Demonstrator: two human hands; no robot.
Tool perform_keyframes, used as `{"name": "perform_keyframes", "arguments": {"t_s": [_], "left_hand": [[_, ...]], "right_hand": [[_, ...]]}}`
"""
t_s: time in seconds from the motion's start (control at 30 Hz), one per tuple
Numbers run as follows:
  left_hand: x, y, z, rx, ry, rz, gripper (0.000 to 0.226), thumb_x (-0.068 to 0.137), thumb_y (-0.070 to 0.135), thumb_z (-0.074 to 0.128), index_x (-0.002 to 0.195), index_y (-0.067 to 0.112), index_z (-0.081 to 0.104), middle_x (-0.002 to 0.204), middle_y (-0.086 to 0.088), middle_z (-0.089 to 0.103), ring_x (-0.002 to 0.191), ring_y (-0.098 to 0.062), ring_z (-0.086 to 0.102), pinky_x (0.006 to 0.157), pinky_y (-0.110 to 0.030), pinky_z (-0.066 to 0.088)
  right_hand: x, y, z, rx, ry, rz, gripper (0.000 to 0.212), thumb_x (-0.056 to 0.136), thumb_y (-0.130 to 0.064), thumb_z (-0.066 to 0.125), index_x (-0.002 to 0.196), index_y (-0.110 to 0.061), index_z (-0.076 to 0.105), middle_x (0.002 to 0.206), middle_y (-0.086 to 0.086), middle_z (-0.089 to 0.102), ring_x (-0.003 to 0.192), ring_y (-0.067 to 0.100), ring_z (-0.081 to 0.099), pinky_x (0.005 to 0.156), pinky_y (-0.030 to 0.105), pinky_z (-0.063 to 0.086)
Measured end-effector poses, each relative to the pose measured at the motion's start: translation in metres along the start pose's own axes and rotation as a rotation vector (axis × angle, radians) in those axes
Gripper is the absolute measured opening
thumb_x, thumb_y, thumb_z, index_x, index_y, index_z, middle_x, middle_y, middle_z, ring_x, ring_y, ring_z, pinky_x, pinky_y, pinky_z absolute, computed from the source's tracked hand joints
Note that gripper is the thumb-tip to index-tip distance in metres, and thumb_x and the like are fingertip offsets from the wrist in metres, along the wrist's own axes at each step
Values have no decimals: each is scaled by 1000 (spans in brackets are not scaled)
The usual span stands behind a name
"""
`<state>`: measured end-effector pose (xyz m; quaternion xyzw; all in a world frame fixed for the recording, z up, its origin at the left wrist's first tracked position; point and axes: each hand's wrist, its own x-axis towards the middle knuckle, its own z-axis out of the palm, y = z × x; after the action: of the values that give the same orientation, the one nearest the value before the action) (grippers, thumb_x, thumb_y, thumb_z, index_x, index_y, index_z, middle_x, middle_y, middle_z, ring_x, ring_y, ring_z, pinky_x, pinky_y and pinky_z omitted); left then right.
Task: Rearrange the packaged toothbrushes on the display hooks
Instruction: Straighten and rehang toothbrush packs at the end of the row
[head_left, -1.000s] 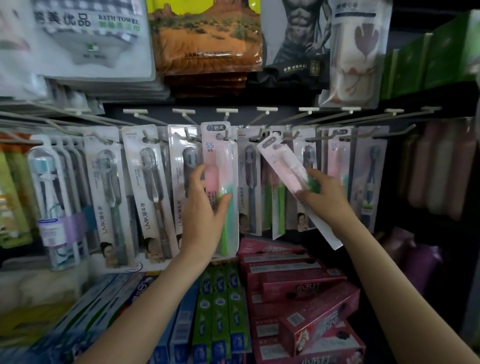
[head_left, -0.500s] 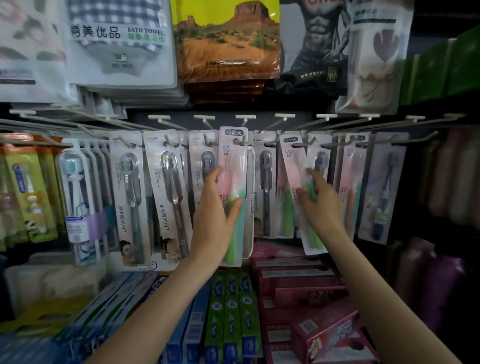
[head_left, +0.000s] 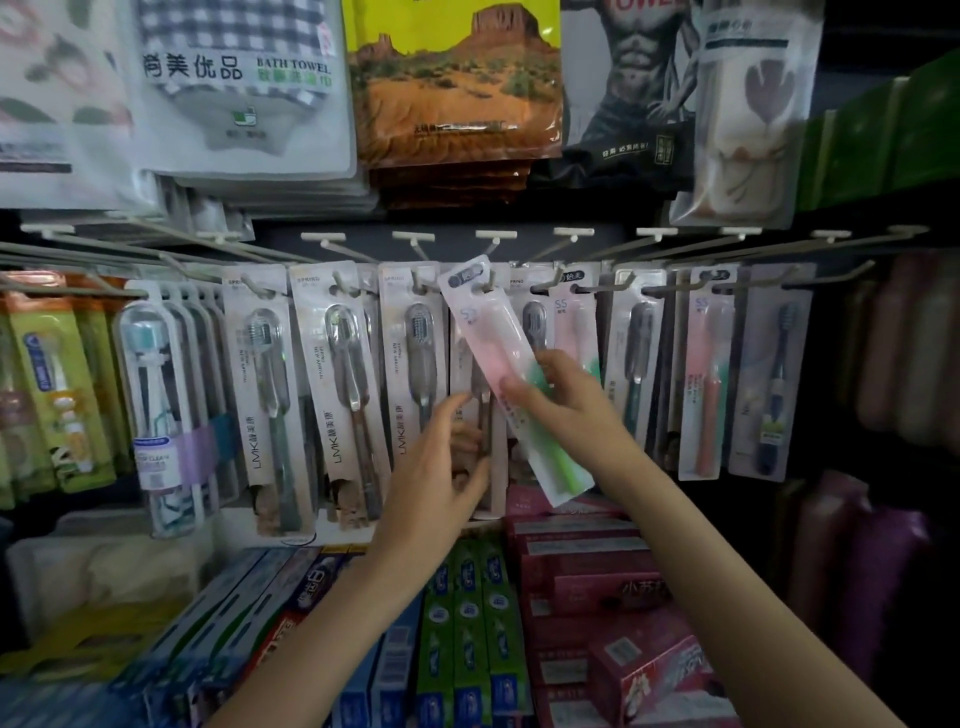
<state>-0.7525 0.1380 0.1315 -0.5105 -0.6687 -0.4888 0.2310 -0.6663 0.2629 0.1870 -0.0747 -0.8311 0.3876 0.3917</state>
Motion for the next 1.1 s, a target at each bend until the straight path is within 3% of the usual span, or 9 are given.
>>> {"name": "perform_keyframes", "arguments": {"t_s": [0.13,0.27,0.3,0.47,0.73,0.87,0.97,1.03,1.1], "left_hand": [[-5,-14,-7,29,78,24,50,84,5,60,130,15,43,104,9,55,95,-4,55,83,-25,49],[-2,-18,-12,26,114,17,45,85,5,59,127,15,47,106,10,55,97,-3,55,85,-24,47],[-2,-18,-11,26,120,18,45,85,5,60,127,15,48,107,9,55,97,-2,54,85,-23,47],[-1,-15,-1,91,105,57,45,86,5,59,128,15,48,115,9,51,99,-1,50,84,-17,41],[5,-15,7,99,70,107,43,87,4,56,128,12,49,127,-1,51,104,-10,52,87,-23,40],[10,-20,2,108,68,94,45,87,2,56,130,13,47,129,-2,50,109,-7,48,92,-22,38],[10,-20,0,129,89,109,47,85,0,58,129,13,48,127,0,48,108,-11,51,92,-23,38],[9,-21,-2,166,88,133,46,85,1,59,129,13,49,128,3,46,111,-6,45,94,-24,37],[7,-24,-3,221,67,170,46,86,4,59,129,16,49,134,0,44,113,-1,38,95,-26,36]], "right_hand": [[3,-1,12,-33,97,-12,56,84,-17,66,133,-18,40,120,0,54,113,20,52,96,35,47],[0,-7,-9,-66,104,-126,66,84,1,57,139,-28,33,133,1,47,100,13,55,70,17,54],[0,-9,-19,-148,79,-146,67,85,1,56,139,-30,33,138,2,43,104,16,54,73,17,52],[10,-29,-72,-547,-88,-238,64,88,-4,55,140,-34,33,136,0,44,110,10,42,95,29,38],[21,-33,-82,-637,-144,-255,66,88,-2,54,141,-35,32,136,4,44,119,17,43,94,25,34],[28,-36,-70,-776,-233,-289,67,83,7,51,136,-33,42,128,2,51,114,15,46,103,45,34],[19,-23,-69,-671,-128,-253,67,83,6,54,135,-34,42,126,1,51,106,12,48,99,36,41],[-1,-3,-73,-418,-123,-182,65,84,6,55,130,-38,43,123,-9,49,97,3,49,82,18,48],[-24,21,-74,-120,-96,-63,63,84,8,54,120,-43,46,116,-15,48,93,2,51,70,15,48]]}}
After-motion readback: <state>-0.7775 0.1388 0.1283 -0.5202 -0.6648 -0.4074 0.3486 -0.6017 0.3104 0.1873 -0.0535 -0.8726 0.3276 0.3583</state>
